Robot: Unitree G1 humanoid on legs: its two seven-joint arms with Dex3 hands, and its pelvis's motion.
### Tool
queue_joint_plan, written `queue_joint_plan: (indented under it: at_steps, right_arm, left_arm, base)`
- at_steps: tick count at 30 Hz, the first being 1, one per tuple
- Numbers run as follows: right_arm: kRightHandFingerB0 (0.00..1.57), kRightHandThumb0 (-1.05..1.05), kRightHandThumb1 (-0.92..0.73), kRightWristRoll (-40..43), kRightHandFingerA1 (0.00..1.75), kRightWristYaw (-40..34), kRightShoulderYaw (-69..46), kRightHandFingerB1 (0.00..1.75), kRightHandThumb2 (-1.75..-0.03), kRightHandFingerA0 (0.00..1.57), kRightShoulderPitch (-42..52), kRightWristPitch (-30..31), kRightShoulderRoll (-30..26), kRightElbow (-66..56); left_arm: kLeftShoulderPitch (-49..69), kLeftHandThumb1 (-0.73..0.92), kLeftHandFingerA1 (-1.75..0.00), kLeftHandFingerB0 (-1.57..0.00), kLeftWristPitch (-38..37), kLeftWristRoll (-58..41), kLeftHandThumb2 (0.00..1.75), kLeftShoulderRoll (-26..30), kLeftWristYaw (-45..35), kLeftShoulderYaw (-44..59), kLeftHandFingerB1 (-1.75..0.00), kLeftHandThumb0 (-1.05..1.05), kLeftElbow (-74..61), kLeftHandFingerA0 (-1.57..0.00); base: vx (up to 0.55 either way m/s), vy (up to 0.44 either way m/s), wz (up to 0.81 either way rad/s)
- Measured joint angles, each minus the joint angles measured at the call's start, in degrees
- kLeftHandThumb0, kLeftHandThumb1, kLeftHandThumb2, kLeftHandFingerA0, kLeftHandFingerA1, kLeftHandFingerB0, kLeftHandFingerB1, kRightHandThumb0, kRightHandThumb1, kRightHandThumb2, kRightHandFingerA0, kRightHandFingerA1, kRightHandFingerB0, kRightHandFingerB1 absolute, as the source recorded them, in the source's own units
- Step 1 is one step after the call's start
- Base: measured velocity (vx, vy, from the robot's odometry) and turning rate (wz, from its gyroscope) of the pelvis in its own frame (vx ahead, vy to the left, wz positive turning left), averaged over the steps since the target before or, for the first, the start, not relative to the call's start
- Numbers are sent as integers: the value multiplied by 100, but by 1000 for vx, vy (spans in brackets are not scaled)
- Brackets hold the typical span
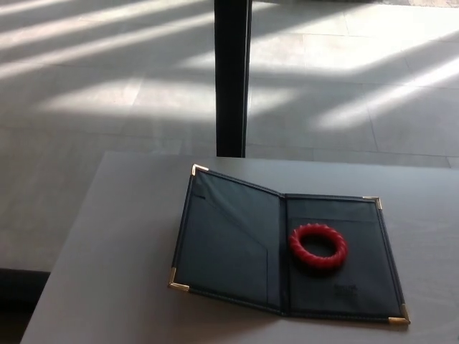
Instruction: There is a diary kept infront of the robot and the robot uses its right hand to grab its cover and puses it to the left to open it.
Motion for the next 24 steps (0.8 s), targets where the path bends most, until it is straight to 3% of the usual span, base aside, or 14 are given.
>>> queue_joint_plan:
  at_steps: [1, 2, 5, 8, 9, 10, 11, 13, 14, 17, 20, 21, 22, 24]
  right_arm:
    - [42, -80, -92, 26, 106, 5, -193, 96, -73, 73, 204, -12, -40, 19]
    - [49, -72, -80, 50, 101, 6, -376, 87, -122, 76, 385, -31, -56, 68]
    - [37, -78, -92, 149, 118, -10, -993, 99, -75, 64, 1020, -132, -51, 377]
    - [48, -81, -76, 286, 115, -88, -1553, 93, -118, 63, 1408, -253, 131, 446]
    - [27, -80, -92, 349, 139, -161, -1789, 126, -75, 64, 1571, -329, 287, 446]
    - [26, -77, -92, 379, 145, -224, -1926, 125, -71, 63, 1694, -396, 383, 504]
    - [42, -77, -77, 409, 119, -280, -2067, 91, -116, 67, 1796, -461, 470, 606]
    - [32, -76, -78, 510, 110, -372, -2375, 86, -114, 54, 1948, -587, 638, 833]
    - [12, -72, -92, 562, 157, -402, -2507, 109, -80, 22, 2066, -677, 748, 946]
    - [28, -78, -77, 662, 112, -450, -2709, 84, -110, 57, 2271, -866, 941, 1198]
    - [16, -75, -92, 777, 170, -518, -2898, 120, -77, 41, 2447, -1098, 1161, 1569]
    - [17, -78, -92, 799, 173, -546, -2930, 124, -75, 45, 2492, -1173, 1240, 1711]
    - [7, -79, -92, 823, 175, -577, -2956, 123, -76, 30, 2525, -1240, 1315, 1847]
    - [8, -81, -92, 871, 175, -612, -2993, 118, -75, 30, 2582, -1355, 1457, 2099]
  left_arm:
    - [-1, 92, -168, -19, 0, -1, 118, 6, -2, 7, -138, -105, 0, -28]
    - [0, 70, -125, 0, 0, 1, 158, 10, -5, 6, -94, -101, -1, -41]
    - [4, 72, -125, 0, 0, 4, 159, 19, -21, 3, -96, -104, -1, -39]
    - [-11, 71, -129, -11, 0, 2, 158, 27, -20, 8, -104, -105, -1, -46]
    - [-21, 70, -126, 0, 0, 0, 156, 27, -17, 17, -94, -100, 1, -45]
    - [-25, 92, -167, -14, 0, 1, 118, 27, -16, 19, -138, -105, 0, -22]
    - [-24, 92, -164, -13, 0, 1, 118, 27, -17, 19, -136, -105, 0, -20]
    - [-27, 92, -162, -10, 0, 2, 117, 27, -21, 19, -134, -105, 1, -20]
    - [-33, 92, -165, -12, 0, 2, 117, 27, -21, 19, -135, -105, 1, -20]
    - [-51, 92, -169, -14, 0, 3, 117, 27, -20, 19, -141, -105, 0, -24]
    - [-52, 92, -170, -19, 0, 6, 120, 27, -21, 11, -141, -105, 0, -29]
    - [-52, 68, -116, 0, 0, 7, 152, 27, -20, 9, -88, -90, 1, -38]
    - [-54, 92, -171, -20, 0, 8, 119, 27, -18, 6, -140, -105, 1, -31]
    - [-54, 92, -171, -19, 0, 10, 117, 26, -12, 1, -140, -105, 2, -30]
  base:
    - [0, 0, 0]
    - [0, 0, 0]
    - [0, 0, 0]
    - [0, 0, 0]
    - [0, 0, 0]
    - [0, 0, 0]
    - [0, 0, 0]
    - [0, 0, 0]
    - [0, 0, 0]
    - [0, 0, 0]
    - [0, 0, 0]
    - [0, 0, 0]
    - [0, 0, 0]
    - [0, 0, 0]
